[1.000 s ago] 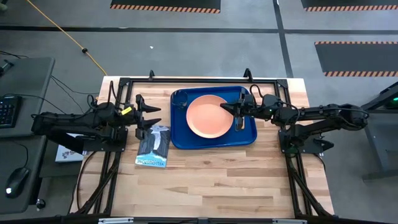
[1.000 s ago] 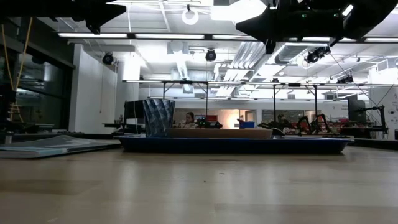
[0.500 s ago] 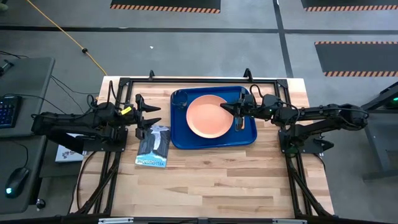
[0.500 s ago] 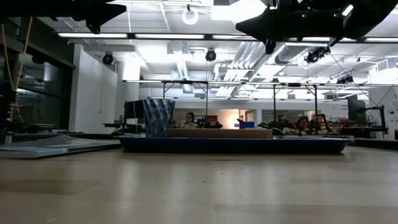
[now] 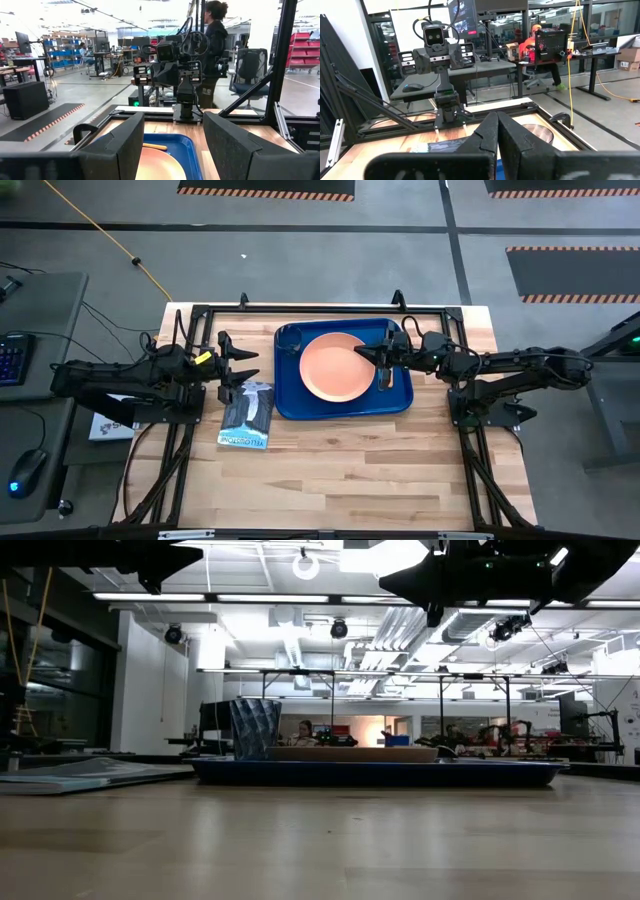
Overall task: Pick and place plate/cup/fork/spoon on tray
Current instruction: Return to Home Position
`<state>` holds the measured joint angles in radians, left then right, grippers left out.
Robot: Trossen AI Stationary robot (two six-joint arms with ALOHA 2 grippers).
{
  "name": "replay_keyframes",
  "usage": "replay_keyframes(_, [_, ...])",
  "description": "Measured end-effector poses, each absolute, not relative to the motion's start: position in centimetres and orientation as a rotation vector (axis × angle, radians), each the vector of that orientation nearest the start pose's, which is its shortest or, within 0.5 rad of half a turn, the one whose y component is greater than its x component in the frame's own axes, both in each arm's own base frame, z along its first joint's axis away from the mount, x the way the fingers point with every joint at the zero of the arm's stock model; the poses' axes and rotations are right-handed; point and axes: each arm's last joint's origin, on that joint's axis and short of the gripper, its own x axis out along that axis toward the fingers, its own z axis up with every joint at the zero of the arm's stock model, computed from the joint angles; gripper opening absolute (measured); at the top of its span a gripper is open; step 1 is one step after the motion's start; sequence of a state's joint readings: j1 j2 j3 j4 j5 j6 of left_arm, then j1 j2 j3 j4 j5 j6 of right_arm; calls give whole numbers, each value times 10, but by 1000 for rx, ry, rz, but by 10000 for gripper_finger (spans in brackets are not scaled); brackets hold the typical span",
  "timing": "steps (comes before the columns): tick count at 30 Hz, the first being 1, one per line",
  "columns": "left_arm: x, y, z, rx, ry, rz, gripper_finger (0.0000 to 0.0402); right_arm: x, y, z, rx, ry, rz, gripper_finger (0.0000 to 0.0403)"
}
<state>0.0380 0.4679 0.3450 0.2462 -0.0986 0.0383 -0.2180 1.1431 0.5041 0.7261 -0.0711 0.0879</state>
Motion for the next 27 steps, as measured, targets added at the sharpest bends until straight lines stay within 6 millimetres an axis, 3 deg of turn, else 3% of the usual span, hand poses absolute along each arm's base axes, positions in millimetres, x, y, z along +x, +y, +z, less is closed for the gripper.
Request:
replay_keyframes(12, [129, 8, 262, 14, -95, 137, 193, 234, -50, 254, 75, -91, -143, 0])
replay_keyframes(18, [108, 7, 267, 0, -169, 135, 193, 234, -50, 253, 76, -80, -144, 0])
replay_keyframes(27, [101, 6, 233, 32, -262, 119, 158, 234, -50, 253, 75, -82, -159, 0])
